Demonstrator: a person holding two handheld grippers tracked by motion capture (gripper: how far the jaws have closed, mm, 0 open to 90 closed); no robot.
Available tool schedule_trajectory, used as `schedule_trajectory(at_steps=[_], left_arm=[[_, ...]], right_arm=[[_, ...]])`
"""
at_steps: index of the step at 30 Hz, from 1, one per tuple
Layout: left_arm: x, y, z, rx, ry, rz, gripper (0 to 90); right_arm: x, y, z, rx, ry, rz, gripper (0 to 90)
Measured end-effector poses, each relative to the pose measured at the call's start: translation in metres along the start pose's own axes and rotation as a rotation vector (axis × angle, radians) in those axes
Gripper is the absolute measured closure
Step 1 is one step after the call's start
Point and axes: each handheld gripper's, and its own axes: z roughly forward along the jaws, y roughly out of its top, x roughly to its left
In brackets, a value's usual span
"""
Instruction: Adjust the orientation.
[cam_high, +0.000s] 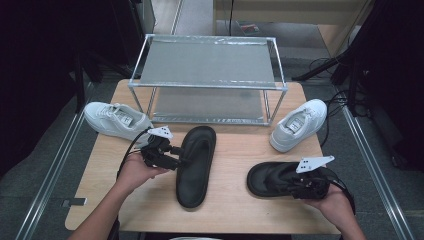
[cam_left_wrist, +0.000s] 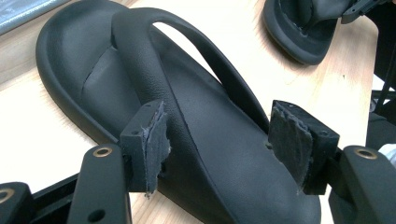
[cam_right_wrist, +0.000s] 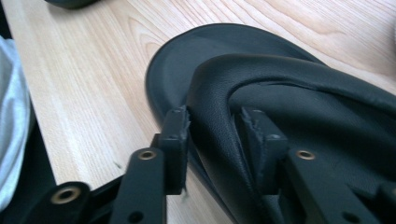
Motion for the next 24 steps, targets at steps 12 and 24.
schedule_trajectory(at_steps=[12,24], left_arm=[[0.0,0.001,0.0,-0.013,-0.006,-0.008,37.8],[0.0,0.0,-0.001,-0.024,0.002,-0.002,37.9]], right_arm=[[0.016,0.02,0.004,-0.032,0.024,0.051,74.8],[0.029,0.058,0.018,-0.122,-0.039,0.177,75.2]])
